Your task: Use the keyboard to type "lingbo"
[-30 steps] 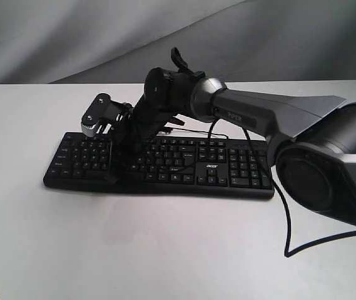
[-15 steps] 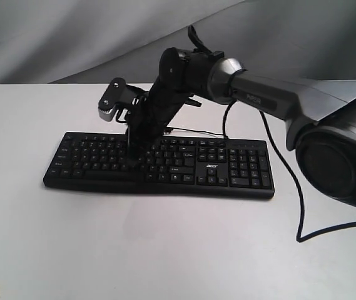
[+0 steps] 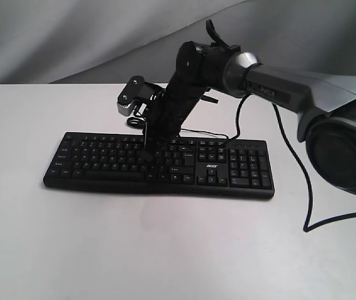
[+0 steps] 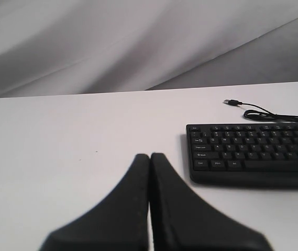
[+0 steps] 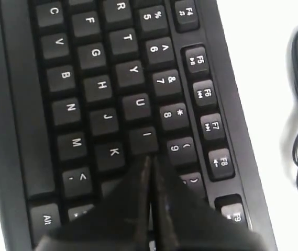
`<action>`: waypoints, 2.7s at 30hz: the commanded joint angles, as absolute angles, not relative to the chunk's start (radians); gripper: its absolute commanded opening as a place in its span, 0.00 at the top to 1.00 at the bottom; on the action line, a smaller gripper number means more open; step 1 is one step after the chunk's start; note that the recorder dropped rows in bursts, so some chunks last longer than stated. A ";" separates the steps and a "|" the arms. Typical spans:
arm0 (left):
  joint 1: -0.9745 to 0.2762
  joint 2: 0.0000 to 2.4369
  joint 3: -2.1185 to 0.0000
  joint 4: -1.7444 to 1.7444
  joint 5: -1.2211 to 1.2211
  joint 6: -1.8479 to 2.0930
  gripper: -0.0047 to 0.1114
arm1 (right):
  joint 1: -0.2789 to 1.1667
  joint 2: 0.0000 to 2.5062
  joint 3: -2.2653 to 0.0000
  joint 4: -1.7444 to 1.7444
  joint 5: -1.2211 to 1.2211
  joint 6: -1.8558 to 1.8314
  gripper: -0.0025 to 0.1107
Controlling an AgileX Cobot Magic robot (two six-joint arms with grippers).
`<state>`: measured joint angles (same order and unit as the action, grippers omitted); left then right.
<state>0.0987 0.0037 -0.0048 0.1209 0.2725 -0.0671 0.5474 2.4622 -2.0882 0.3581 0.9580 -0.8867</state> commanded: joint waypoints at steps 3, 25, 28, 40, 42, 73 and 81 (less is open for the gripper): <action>0.100 0.000 0.000 0.117 0.266 -0.069 0.96 | 0.546 2.450 -2.038 0.377 0.875 -0.892 0.98; 0.100 0.000 0.000 0.117 0.266 -0.069 0.96 | 0.544 2.445 -1.998 0.424 0.833 -0.924 0.98; 0.100 0.000 0.000 0.117 0.266 -0.069 0.96 | 0.546 2.415 -1.998 0.432 0.833 -0.929 0.98; 0.100 0.000 0.000 0.117 0.266 -0.069 0.96 | 0.548 2.069 -1.996 0.430 0.996 -0.829 0.98; 0.100 0.000 0.000 0.117 0.266 -0.069 0.96 | 0.548 2.010 -1.994 0.434 1.025 -0.811 0.98; 0.100 0.000 0.000 0.117 0.266 -0.069 0.96 | 0.778 0.925 -0.997 0.351 0.114 -0.777 0.98; 0.100 0.000 0.000 0.117 0.266 -0.069 0.96 | 0.778 0.786 -0.997 0.414 0.109 -0.697 0.98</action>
